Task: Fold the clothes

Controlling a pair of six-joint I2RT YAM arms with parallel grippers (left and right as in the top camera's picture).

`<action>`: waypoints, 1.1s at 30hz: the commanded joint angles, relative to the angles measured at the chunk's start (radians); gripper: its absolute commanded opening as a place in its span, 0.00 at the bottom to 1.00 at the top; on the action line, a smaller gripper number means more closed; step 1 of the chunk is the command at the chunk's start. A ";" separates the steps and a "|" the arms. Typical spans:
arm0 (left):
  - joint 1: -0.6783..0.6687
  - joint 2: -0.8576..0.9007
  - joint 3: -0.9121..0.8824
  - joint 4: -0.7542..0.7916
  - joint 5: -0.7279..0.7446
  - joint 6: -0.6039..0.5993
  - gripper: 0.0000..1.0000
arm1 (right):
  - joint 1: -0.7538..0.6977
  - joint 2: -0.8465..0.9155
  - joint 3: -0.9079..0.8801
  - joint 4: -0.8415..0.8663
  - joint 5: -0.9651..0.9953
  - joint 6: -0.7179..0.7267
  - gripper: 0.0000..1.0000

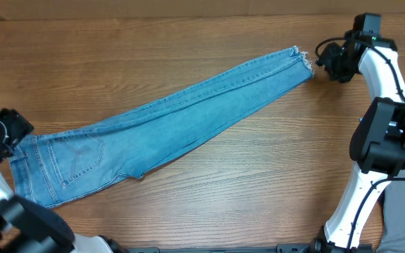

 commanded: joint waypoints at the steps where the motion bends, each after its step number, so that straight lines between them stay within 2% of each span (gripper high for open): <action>1: -0.002 -0.092 0.037 -0.009 0.090 0.019 0.74 | 0.021 0.024 -0.063 0.053 -0.016 -0.025 0.56; 5: -0.002 -0.132 0.037 -0.025 0.092 0.019 0.79 | 0.042 0.024 -0.127 0.119 -0.016 -0.026 0.57; 8: -0.002 -0.135 0.037 -0.044 0.093 0.019 0.80 | 0.054 0.024 -0.155 0.151 -0.019 -0.026 0.56; 11: -0.002 -0.135 0.037 -0.066 0.097 0.019 0.79 | 0.061 0.024 -0.171 0.173 -0.046 -0.026 0.49; 12: -0.002 -0.135 0.037 -0.071 0.097 0.019 0.79 | 0.061 0.024 -0.173 0.173 -0.050 -0.025 0.41; 14: -0.002 -0.135 0.037 -0.076 0.097 0.019 0.79 | 0.061 0.024 -0.173 0.162 -0.046 -0.025 0.13; 15: -0.002 -0.135 0.037 -0.078 0.097 0.019 0.79 | 0.061 0.024 -0.172 0.155 -0.042 -0.025 0.06; 16: -0.002 -0.135 0.037 -0.080 0.097 0.019 0.78 | 0.056 0.021 -0.170 0.138 -0.029 -0.025 0.04; 24: -0.002 -0.135 0.037 -0.086 0.108 0.019 0.77 | -0.048 -0.052 -0.122 -0.115 0.185 0.016 0.04; 28: -0.014 -0.135 0.035 -0.091 0.108 0.024 0.78 | -0.119 -0.092 -0.122 -0.326 0.201 0.053 0.04; 32: -0.058 -0.132 0.023 -0.093 0.103 0.053 0.75 | -0.157 -0.102 -0.122 -0.485 0.201 0.089 0.12; 33: -0.073 -0.132 0.016 -0.093 0.098 0.056 0.74 | -0.164 -0.106 -0.122 -0.504 0.201 0.089 0.19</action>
